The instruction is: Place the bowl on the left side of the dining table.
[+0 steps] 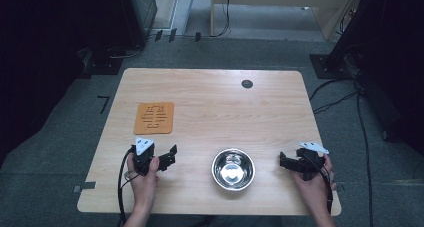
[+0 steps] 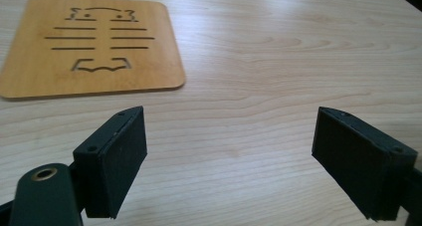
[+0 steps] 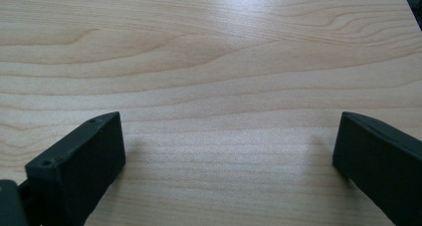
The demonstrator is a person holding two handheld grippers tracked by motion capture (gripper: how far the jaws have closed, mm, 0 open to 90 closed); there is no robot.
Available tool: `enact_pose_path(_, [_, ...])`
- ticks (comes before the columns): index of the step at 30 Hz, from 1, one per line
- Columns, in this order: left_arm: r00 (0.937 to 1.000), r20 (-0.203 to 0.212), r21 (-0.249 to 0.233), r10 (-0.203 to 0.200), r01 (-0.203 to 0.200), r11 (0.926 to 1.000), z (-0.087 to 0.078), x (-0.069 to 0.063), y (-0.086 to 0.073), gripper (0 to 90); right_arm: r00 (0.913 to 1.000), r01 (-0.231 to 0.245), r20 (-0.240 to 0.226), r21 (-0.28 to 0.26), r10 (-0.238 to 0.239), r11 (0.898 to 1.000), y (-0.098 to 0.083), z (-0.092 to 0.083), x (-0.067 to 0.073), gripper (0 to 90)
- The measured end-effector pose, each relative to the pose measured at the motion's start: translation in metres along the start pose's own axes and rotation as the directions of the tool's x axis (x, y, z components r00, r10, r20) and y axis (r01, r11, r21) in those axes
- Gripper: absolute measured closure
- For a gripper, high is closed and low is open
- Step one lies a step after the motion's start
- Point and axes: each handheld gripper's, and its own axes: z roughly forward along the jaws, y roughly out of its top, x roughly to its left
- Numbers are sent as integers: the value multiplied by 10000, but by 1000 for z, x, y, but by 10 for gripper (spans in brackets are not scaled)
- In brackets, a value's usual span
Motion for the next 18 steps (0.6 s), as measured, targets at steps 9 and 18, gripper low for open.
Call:
enact_pose_path(9, [9983,456,125,355,-361,9993,7,-25,-4,137,10000,-2,1,1,2,10000,0,0,0,0])
enact_pose_path(18, [9951,764,196,631,-648,9977,13,-45,-6,137,10000,-8,3,3,8,10000,0,0,0,0])
